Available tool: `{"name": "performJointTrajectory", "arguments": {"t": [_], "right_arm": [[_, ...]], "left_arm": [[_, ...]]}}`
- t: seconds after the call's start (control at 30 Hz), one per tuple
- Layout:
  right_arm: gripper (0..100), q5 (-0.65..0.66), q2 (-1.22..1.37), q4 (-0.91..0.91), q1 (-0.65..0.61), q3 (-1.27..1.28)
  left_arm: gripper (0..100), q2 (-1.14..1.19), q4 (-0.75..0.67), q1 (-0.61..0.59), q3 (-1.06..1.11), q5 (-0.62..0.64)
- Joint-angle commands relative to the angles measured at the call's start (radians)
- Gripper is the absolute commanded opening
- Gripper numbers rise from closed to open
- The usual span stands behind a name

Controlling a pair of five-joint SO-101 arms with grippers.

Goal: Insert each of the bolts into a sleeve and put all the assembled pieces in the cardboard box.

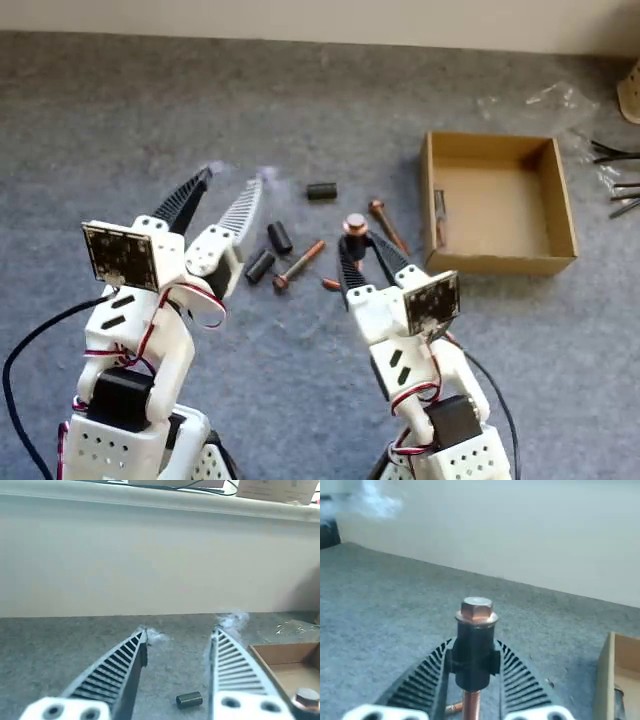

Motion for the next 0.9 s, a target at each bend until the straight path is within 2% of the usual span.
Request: {"name": "performJointTrajectory", "arguments": {"t": [0.0,0.1,0.3,0.5,0.87], "right_arm": [[0.5,0.005,-0.008,0.077,0.079,-0.071],[0.5,0.008,-0.008,0.151,0.143,-0.142],[0.5,0.012,-0.005,0.271,0.254,-0.298],[0.5,0.124,0.030,0.384,0.278,-0.472],[0.5,0.124,0.687,0.564,0.415,-0.957]], "left_arm": [[8,-0.005,0.003,-0.076,0.033,0.005],[0,-0.005,0.002,-0.114,0.087,0.005],[0,-0.005,0.002,-0.119,0.160,0.005],[0,-0.005,0.002,-0.120,0.188,0.005],[0,-0.005,0.002,-0.170,0.209,0.005]]}}
